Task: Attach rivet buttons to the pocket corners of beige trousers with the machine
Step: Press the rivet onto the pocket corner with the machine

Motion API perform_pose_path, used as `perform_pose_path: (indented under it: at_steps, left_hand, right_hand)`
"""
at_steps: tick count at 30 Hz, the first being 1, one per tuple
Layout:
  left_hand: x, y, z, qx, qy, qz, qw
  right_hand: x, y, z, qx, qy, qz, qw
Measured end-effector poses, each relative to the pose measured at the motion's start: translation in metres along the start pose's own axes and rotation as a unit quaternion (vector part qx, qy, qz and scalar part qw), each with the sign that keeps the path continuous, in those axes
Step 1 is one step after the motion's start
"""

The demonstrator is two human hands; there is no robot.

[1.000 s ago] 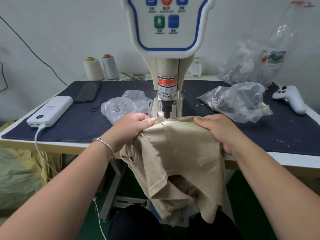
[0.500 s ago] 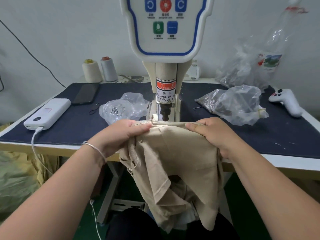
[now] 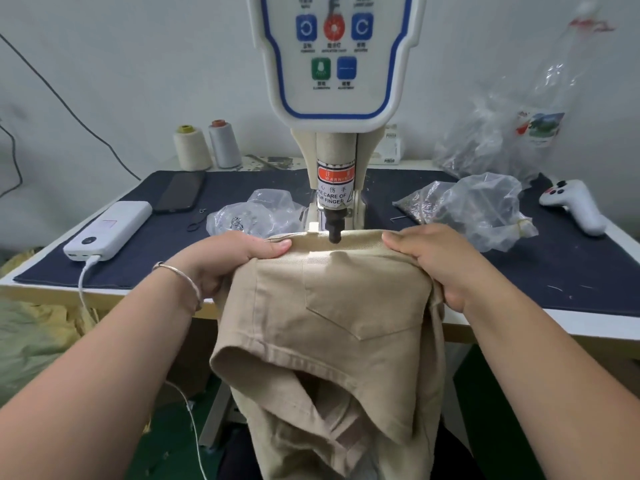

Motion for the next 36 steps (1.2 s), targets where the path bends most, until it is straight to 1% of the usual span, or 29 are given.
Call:
perform_pose_path:
  at_steps: [3,5,8,10,12,14,16,18,21,23,26,31,33,36]
  left_hand:
    - [-0.004,0.000,0.005,0.007,0.017,-0.047,0.999]
    - [-0.009,0.000,0.007,0.001,0.004,-0.060,0.998]
    - [-0.013,0.002,0.008,-0.007,-0.013,-0.059,0.998]
    - [-0.013,0.004,0.008,-0.012,-0.010,-0.050,0.999]
    - [-0.013,0.008,0.009,-0.026,0.007,-0.032,0.999]
    - [-0.011,0.014,0.011,-0.054,0.055,0.006,0.997]
    - [-0.008,0.017,0.012,-0.081,0.111,0.068,0.988]
    - [-0.013,0.018,0.011,-0.105,0.136,0.129,0.976]
    - [-0.019,0.016,0.010,-0.131,0.148,0.166,0.966]
    - [-0.020,0.017,0.008,-0.149,0.167,0.191,0.956]
    - [-0.021,0.018,0.009,-0.174,0.183,0.203,0.946]
    - [-0.019,0.019,0.008,-0.187,0.200,0.206,0.940]
    - [-0.020,0.020,0.009,-0.190,0.195,0.197,0.942]
    - [-0.024,0.019,0.010,-0.191,0.183,0.193,0.945]
  right_hand:
    - [-0.001,0.019,-0.008,-0.017,0.002,0.062,0.998]
    - [-0.001,0.028,-0.012,-0.028,0.009,0.081,0.996]
    - [0.004,0.034,-0.014,-0.040,0.009,0.123,0.992]
    - [0.004,0.034,-0.012,-0.051,-0.004,0.131,0.990]
    - [0.001,0.029,-0.008,-0.055,-0.019,0.114,0.992]
    - [0.002,0.025,-0.003,-0.057,-0.010,0.092,0.994]
    - [0.006,0.023,0.001,-0.054,0.005,0.085,0.995]
    - [0.009,0.022,0.005,-0.042,0.013,0.053,0.998]
    - [0.011,0.017,0.008,-0.007,0.046,-0.093,0.995]
    - [0.014,0.012,0.010,0.025,0.089,-0.194,0.977]
    - [0.014,0.012,0.013,0.047,0.120,-0.268,0.955]
    - [0.016,0.018,0.022,0.035,0.122,-0.271,0.954]
    - [0.018,0.020,0.024,0.030,0.113,-0.243,0.963]
    - [0.020,0.025,0.027,0.016,0.084,-0.165,0.983]
Point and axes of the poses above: each hand's wrist, its own z-axis towards the middle knuckle, its own x-axis out of the back of the hand, y = z × x, the point moved 9 cm from there along z, towards the middle knuckle, and after that the axes turned 10 degrees about -y, right-handed, at the moved point
